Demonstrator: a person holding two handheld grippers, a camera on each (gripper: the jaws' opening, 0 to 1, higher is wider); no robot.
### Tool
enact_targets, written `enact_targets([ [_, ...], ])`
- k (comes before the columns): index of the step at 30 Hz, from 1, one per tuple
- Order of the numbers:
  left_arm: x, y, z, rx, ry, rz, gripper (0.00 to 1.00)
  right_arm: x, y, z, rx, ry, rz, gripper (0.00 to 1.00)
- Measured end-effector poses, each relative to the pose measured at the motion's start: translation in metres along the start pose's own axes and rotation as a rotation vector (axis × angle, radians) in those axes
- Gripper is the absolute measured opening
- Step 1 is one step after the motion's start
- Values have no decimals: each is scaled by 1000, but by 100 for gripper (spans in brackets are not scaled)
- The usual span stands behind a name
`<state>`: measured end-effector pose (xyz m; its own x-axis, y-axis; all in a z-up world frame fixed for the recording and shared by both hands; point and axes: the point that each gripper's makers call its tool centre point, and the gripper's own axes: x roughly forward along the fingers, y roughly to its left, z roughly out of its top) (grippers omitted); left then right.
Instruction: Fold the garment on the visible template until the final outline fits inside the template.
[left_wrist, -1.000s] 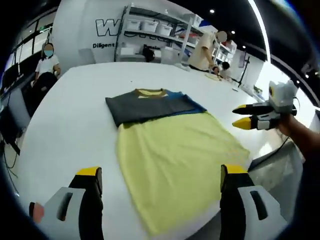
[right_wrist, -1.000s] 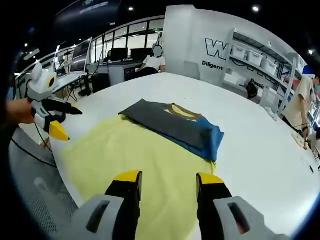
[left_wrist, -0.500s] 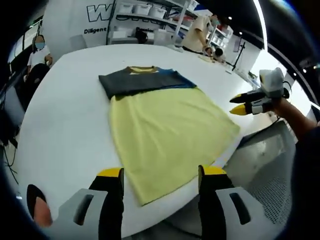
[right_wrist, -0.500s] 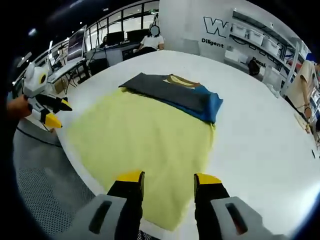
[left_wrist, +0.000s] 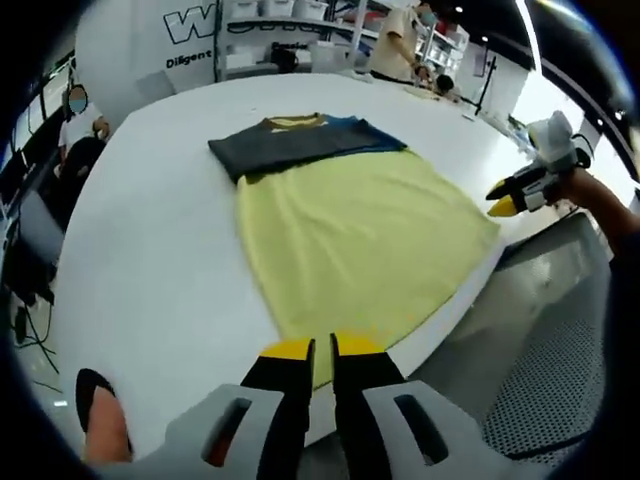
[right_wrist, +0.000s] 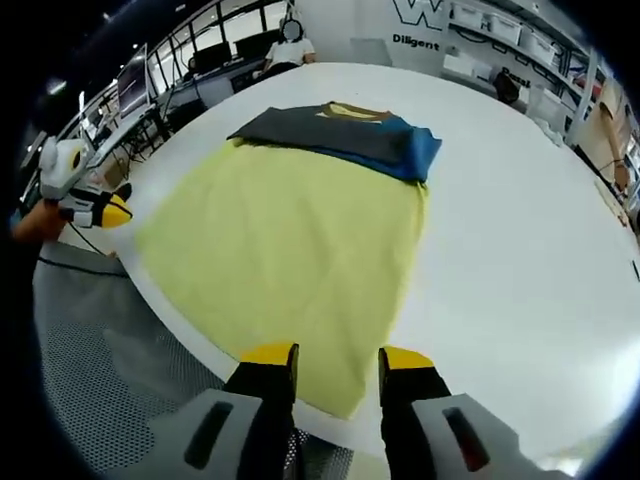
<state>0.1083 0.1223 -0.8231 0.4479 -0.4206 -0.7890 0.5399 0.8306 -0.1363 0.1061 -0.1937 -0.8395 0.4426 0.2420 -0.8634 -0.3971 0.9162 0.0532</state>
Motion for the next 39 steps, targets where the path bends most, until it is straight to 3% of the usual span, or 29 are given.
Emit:
enact_targets([
  [6, 1, 2, -14, 3, 68, 17, 6, 1, 1, -6, 5, 16, 6, 29],
  [10, 1, 3, -19, 4, 92, 27, 8, 2, -1, -10, 11, 26, 7, 29],
  [15, 11, 21, -28, 8, 118, 25, 12, 3, -1, -14, 20, 36, 11, 29],
  [23, 17, 23, -37, -17, 157, 16, 12, 4, -3, -25, 34, 67, 17, 29],
  [39, 24, 23, -41, -54, 171, -14, 10, 10, -10, -45, 82, 130, 22, 26],
])
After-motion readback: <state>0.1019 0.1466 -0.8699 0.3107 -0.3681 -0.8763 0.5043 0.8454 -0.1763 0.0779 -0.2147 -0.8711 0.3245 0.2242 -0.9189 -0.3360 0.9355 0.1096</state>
